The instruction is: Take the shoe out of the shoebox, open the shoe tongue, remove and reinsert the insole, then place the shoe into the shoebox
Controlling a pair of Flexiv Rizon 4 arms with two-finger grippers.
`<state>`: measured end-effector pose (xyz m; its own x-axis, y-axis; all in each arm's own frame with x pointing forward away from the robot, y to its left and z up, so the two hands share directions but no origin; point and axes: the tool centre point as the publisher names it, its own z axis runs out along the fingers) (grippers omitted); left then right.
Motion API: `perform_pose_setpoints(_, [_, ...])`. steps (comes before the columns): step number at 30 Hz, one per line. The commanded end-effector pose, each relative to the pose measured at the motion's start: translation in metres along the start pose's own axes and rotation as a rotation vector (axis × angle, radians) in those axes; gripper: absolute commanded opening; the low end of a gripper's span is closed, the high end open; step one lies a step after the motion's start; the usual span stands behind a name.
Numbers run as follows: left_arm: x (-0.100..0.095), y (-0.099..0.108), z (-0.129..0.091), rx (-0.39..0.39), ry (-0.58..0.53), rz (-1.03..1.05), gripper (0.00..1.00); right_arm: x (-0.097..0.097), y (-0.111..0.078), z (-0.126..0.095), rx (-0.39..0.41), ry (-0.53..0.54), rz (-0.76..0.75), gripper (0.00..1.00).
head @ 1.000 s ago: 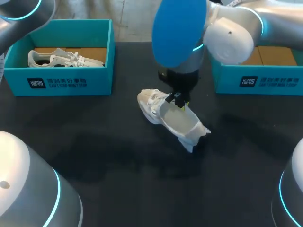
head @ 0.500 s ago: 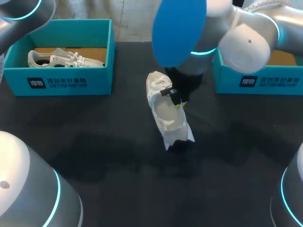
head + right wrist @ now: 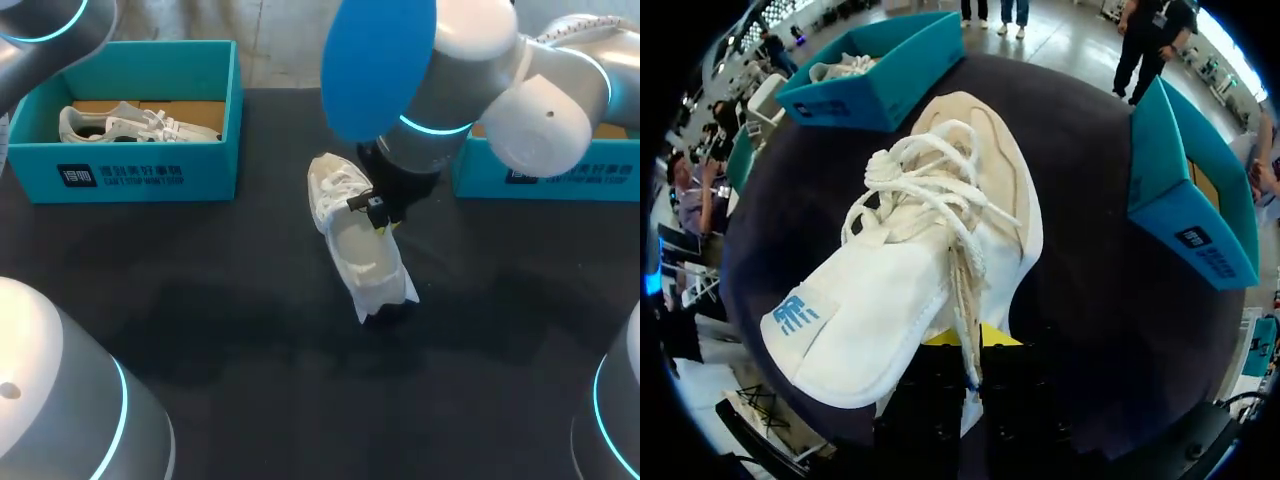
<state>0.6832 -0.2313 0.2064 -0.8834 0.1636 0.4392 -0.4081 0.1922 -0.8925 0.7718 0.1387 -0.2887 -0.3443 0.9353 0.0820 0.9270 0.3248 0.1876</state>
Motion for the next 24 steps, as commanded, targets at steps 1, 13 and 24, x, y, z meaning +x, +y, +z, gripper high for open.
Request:
perform_pose_setpoints(1, [0.0,0.0,0.0,-0.001,-0.001,0.0,0.0,-0.003,0.0,0.005,0.011,0.097,0.117,0.0])
perform_pose_setpoints(13, [0.0,0.0,0.0,-0.001,-0.001,0.0,0.0,0.005,-0.015,0.026,0.069,0.239,0.329,0.0])
perform_pose_setpoints(24, [0.0,0.0,0.0,-0.001,-0.001,0.0,0.0,0.013,-0.01,0.036,0.094,0.312,0.252,0.0])
